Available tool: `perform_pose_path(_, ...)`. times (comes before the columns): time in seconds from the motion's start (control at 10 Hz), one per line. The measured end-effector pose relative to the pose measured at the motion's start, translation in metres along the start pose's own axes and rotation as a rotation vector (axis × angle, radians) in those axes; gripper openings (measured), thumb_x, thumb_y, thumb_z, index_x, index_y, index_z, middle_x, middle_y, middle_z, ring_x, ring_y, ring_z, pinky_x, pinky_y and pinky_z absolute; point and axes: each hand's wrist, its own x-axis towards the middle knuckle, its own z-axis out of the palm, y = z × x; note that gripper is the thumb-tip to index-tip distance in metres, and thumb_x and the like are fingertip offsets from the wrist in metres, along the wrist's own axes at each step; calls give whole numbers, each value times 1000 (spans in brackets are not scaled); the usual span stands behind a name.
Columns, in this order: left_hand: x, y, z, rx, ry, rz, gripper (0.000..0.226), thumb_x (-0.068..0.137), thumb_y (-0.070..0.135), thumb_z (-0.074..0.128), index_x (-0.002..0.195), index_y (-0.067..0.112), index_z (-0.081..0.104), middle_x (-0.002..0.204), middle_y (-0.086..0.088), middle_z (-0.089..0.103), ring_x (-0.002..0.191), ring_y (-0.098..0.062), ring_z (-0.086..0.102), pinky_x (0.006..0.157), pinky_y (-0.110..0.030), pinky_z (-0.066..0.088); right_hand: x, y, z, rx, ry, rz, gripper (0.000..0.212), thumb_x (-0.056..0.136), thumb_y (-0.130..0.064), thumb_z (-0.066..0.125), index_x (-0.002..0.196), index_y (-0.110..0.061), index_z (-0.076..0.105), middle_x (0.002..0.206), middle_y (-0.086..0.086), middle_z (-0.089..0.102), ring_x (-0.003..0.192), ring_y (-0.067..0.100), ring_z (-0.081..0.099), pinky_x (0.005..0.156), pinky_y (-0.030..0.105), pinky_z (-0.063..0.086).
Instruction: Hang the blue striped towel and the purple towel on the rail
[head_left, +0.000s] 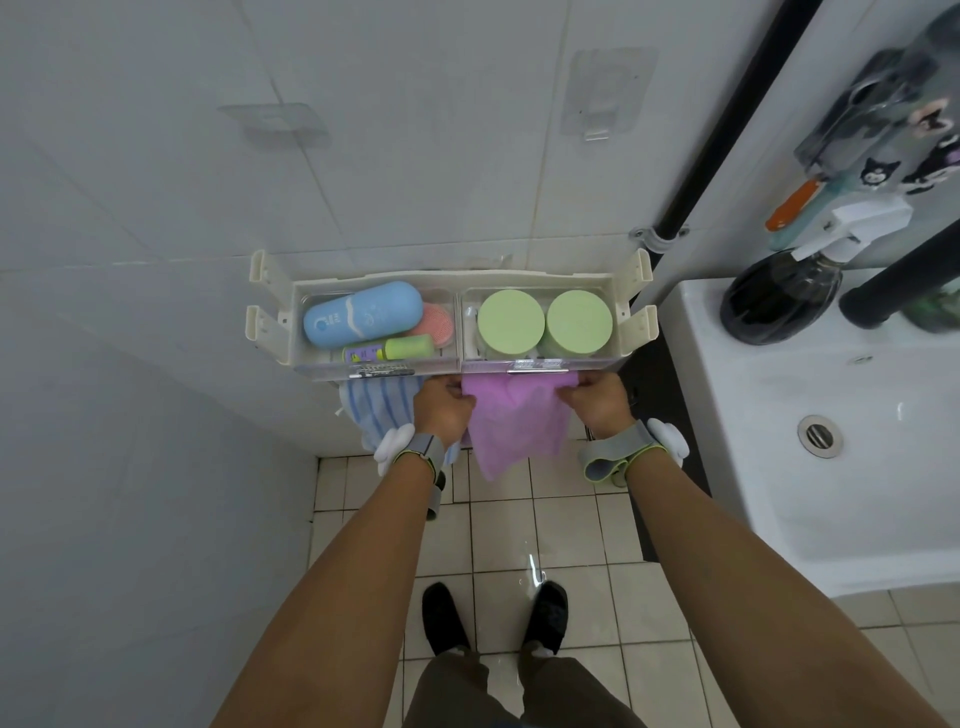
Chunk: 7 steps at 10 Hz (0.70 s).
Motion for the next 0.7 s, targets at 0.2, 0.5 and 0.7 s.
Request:
perform_pose_path(0.2, -4, 6, 2, -98, 161, -46, 20, 87, 12, 65, 102, 0, 71, 105, -17, 74, 101, -30, 68, 91, -32, 53, -7, -7, 1, 23, 66, 61, 19, 76, -8, 69, 92, -3, 78, 93, 20, 76, 90, 29, 70, 87, 43, 54)
perform_pose_path(0.5, -17, 6, -3, -140, 155, 99, 26, 91, 0, 52, 108, 0, 72, 106, -14, 73, 94, -20, 64, 84, -21, 44, -36, -21, 3, 10, 247, 100, 26, 78, -8, 62, 99, -6, 77, 97, 16, 76, 93, 33, 68, 81, 32, 50)
perform_pose_path(0.7, -25, 2, -14, -173, -3, 36, 27, 94, 3, 52, 112, 4, 72, 111, -7, 68, 95, -14, 58, 80, -18, 42, -48, -33, 4, -78, -184, 10, 19, 77, -2, 64, 89, 1, 78, 99, 18, 77, 85, 13, 60, 64, 18, 47)
